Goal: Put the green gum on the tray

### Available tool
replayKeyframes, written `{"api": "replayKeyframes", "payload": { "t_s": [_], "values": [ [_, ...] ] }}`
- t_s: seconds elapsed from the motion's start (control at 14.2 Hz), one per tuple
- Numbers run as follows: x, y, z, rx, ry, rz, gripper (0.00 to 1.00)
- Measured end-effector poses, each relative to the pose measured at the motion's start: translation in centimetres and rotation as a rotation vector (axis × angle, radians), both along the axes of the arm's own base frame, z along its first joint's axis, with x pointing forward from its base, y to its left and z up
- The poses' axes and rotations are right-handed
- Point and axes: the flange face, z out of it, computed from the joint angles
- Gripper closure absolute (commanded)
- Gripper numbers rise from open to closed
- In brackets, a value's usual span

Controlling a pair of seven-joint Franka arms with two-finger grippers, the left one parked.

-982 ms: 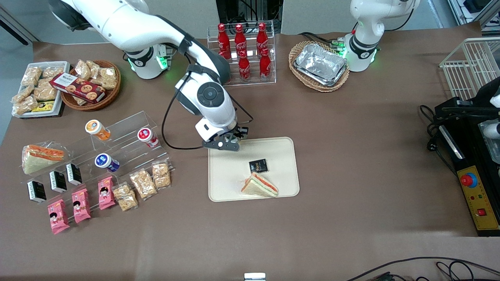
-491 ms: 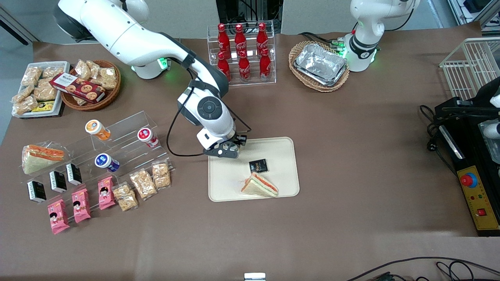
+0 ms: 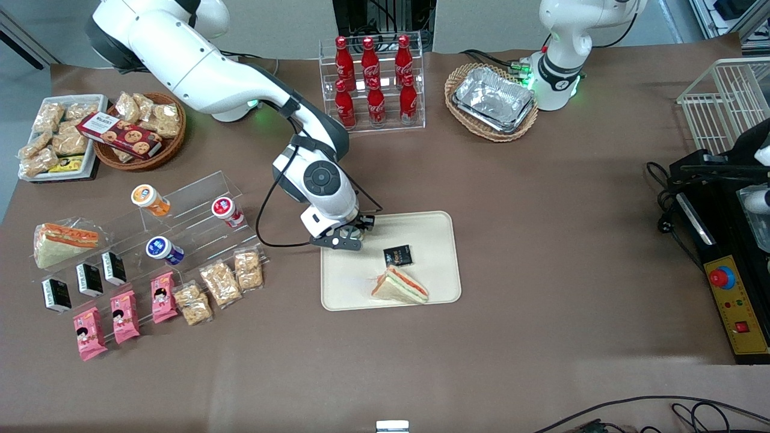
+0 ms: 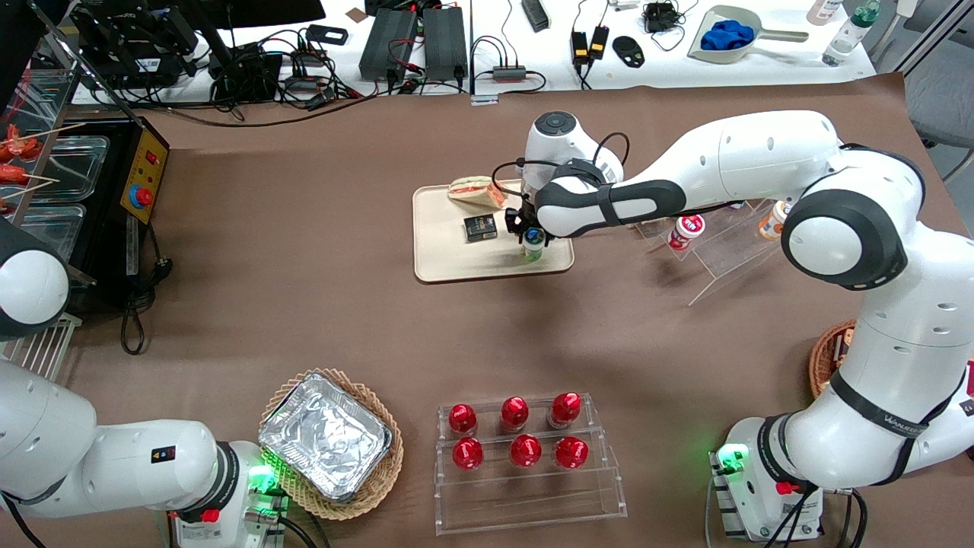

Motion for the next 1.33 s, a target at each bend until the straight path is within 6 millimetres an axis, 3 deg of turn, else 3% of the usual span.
{"api": "replayKeyframes", "payload": {
  "t_s": [0.07,0.14,0.21,0.35,0.56,0.7,0.84,1.12,1.33],
  "values": [
    [0.0,0.0,-0.2,0.000,0.002,-0.001,0.44],
    [0.0,0.0,-0.4,0.001,0.005,-0.001,0.26],
    [0.0,0.0,-0.5,0.001,0.005,-0.001,0.25],
    [0.0,-0.1,-0.5,0.001,0.004,-0.002,0.00],
    [0.2,-0.3,-0.5,-0.001,0.004,-0.006,0.00],
    [0.6,-0.1,0.6,0.006,-0.014,-0.024,0.00],
    [1.1,-0.1,4.7,-0.021,-0.044,-0.034,0.00],
    [-1.1,-0.2,17.0,-0.048,-0.083,-0.063,0.00],
    [-3.0,-1.4,22.4,-0.072,-0.069,-0.005,0.00]
  ]
}}
